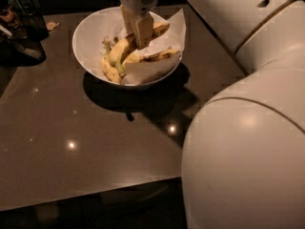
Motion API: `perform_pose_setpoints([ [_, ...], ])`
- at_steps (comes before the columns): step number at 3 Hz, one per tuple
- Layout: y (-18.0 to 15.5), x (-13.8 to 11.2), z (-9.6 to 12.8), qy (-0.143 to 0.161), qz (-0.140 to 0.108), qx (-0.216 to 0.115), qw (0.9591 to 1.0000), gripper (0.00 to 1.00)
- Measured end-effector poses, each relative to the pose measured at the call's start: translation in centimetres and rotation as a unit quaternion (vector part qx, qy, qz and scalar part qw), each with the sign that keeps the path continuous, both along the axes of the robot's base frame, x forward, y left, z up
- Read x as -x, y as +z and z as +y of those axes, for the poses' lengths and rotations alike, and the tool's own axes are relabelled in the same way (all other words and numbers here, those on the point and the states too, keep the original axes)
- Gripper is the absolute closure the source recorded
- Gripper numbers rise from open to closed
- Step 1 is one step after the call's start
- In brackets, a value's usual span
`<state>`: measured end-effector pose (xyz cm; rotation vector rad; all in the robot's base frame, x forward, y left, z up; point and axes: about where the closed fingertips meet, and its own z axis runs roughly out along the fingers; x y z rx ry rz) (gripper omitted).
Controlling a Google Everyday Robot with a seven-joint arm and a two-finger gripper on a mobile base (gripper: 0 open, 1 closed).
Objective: Pick banana from white bowl
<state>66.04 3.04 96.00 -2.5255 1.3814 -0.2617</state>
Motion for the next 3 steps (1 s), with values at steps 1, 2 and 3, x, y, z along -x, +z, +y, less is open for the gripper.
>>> perform_pose_setpoints([
  [1, 1.1, 2.0, -0.4, 0.01, 0.0, -0.026, 0.9996, 1.0],
  [2, 1.5, 5.1, -0.8, 0.014, 0.002, -0.055, 0.9984, 1.0],
  [3, 1.1, 5.2, -0.7, 0.016, 0.004, -0.054, 0.9984, 1.0],
])
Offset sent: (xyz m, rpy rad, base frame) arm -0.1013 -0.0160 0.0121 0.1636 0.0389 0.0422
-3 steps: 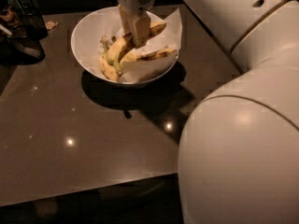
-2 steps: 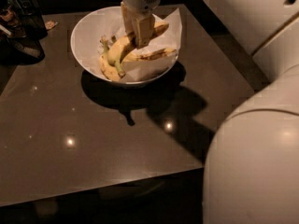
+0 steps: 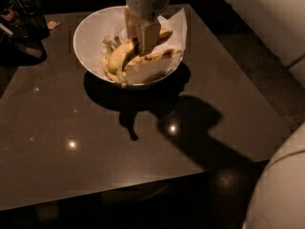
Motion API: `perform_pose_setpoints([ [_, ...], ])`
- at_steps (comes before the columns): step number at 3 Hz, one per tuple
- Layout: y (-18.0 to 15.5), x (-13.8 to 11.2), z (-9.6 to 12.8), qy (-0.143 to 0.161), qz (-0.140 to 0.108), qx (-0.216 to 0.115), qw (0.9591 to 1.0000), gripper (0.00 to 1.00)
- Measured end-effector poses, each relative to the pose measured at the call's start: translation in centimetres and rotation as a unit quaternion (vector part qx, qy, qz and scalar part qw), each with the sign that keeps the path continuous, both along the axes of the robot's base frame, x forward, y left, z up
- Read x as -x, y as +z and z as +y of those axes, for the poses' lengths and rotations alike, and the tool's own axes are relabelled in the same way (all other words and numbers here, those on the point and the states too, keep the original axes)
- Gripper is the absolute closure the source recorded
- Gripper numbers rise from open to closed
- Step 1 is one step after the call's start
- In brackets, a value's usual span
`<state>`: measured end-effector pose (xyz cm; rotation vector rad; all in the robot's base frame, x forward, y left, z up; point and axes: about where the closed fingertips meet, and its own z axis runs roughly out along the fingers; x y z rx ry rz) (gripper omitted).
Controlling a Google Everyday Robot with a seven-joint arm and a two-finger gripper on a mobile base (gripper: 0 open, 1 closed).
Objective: Pick banana from white bowl
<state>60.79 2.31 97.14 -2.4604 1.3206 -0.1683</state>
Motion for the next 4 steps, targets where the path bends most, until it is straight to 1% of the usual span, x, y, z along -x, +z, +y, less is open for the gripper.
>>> perform_pose_setpoints([
  [1, 0.0, -0.1, 0.0, 0.0, -0.001, 0.0, 1.0, 1.0],
  [2, -0.1, 2.8, 0.7, -0.001, 0.006, -0.009, 0.9999, 1.0],
  [3, -0.6, 7.3, 1.6, -0.01, 0.019, -0.032, 0.9993, 1.0],
  [4, -1.1, 10.5, 2.0, -0.034, 0.022, -0.051, 0.9979, 1.0],
])
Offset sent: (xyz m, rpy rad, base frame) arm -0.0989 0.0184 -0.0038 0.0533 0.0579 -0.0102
